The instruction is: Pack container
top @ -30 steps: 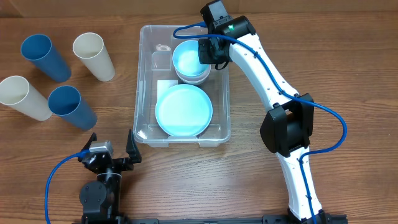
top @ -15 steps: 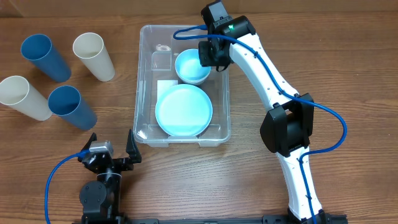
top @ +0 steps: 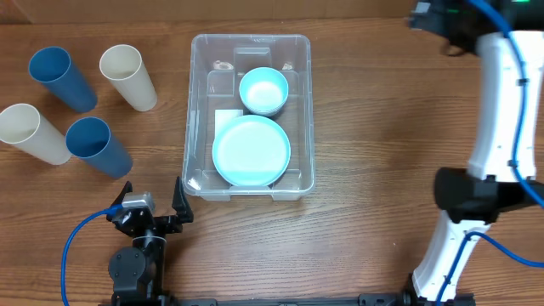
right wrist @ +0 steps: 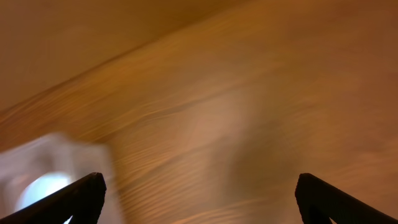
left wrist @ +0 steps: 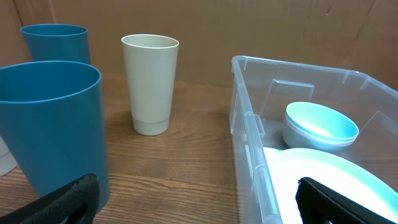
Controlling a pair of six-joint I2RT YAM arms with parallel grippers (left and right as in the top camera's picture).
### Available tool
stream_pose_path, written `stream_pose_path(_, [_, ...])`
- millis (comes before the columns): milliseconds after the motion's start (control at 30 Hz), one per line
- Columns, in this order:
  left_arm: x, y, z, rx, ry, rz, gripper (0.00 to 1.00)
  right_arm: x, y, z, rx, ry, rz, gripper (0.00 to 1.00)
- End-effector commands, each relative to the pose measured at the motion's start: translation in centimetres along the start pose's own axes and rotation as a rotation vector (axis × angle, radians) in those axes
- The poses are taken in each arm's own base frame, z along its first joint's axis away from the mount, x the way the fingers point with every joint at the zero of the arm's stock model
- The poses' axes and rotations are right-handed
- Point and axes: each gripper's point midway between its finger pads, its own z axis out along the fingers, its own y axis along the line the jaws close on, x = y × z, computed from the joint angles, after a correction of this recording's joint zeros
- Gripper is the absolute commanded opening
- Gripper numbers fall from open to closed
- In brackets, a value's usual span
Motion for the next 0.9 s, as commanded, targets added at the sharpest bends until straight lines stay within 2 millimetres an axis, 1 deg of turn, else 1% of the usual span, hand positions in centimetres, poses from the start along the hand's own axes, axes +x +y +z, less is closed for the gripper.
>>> stream_pose_path(0, [0.0,0.0,0.0,0.005,-0.004,0.015,1.00,-0.1,-4.7,1.2,0.066,0.049,0.153,1.00])
stream_pose_path(100, [0.0,0.0,0.0,0.005,-0.004,0.014,1.00,0.1,-6.3,1.2,0.044,0.081,0.203,1.00])
stream_pose_path(233, [0.0,0.0,0.0,0.005,-0.004,0.015,1.00,0.0,-7.6,1.1,0.064,0.085,0.225,1.00])
stream_pose_path(867, [0.0,0.0,0.0,0.005,-0.004,0.015,1.00,-0.1,-7.7,1.1,0.063,0.082,0.226,1.00])
